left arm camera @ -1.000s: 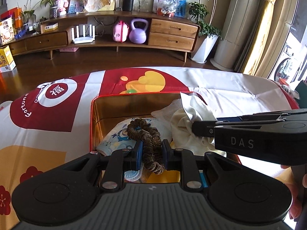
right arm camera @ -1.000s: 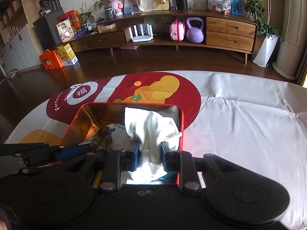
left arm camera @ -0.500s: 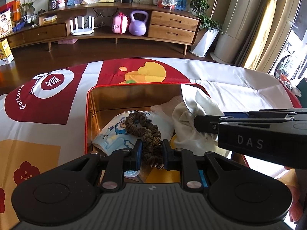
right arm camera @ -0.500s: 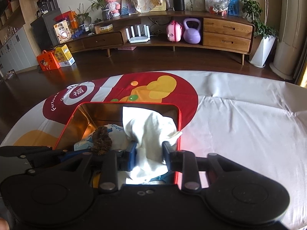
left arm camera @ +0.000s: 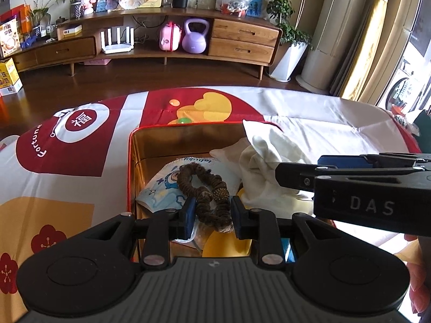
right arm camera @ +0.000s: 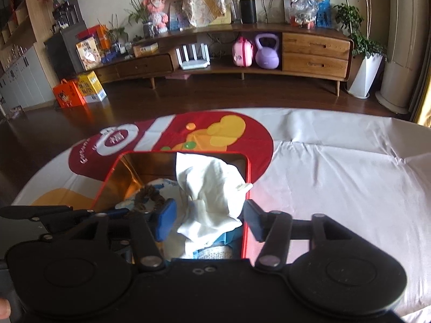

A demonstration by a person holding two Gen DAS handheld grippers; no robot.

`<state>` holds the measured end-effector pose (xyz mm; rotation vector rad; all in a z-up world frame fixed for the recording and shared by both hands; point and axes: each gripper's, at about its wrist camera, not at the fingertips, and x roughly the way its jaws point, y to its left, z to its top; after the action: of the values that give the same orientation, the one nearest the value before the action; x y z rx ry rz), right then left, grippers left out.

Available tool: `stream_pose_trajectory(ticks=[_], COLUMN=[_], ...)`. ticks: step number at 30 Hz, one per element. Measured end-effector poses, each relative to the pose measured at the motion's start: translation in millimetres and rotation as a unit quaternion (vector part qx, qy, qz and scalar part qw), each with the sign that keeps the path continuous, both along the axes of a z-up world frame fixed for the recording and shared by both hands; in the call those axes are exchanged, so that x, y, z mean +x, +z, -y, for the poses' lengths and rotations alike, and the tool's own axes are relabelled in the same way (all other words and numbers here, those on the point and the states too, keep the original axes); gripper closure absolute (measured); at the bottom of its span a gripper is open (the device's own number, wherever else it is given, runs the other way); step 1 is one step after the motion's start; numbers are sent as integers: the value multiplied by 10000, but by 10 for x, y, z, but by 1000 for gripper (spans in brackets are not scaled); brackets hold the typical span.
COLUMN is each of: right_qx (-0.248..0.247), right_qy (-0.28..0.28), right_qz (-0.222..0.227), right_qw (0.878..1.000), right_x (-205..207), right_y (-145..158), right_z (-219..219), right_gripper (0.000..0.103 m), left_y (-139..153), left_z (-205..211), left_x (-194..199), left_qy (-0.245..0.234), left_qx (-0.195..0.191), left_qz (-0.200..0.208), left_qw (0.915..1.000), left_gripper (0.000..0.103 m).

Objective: Organize soft objects
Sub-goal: 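Lower the hair tie and tissue into the red tin and open both tools, then lift both open tools up and back from the red tin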

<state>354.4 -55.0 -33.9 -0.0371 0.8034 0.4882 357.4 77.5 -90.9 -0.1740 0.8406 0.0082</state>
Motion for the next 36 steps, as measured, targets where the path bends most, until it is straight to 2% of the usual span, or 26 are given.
stream_pose_trajectory(ticks=[12, 14, 15, 16, 27, 36], right_qx=[233, 261, 277, 290, 573, 540], right_qy=[-18, 7, 21, 21, 191, 326], right_qz=[160, 179, 186, 199, 382, 750], right_qw=[9996, 9995, 9994, 9994, 9974, 9952], right_x=[-294, -354, -385, -409, -822, -1207], right_y=[247, 279, 293, 312, 535, 643], right_z=[157, 185, 204, 219, 446, 613], right_gripper=[37, 35, 34, 33, 23, 13], left_y=[218, 242, 258, 272, 516, 717], left_z=[77, 81, 82, 80, 88, 92], left_x=[-244, -288, -319, -354, -747, -1143], left_qy=[-85, -92, -97, -98, -64, -88], left_qx=[41, 20, 2, -13, -39, 77], left_qz=[133, 142, 172, 228, 486, 716], left_qw=[9999, 9999, 9998, 9997, 9988, 9974], left_gripper=[74, 64, 47, 38, 38, 37])
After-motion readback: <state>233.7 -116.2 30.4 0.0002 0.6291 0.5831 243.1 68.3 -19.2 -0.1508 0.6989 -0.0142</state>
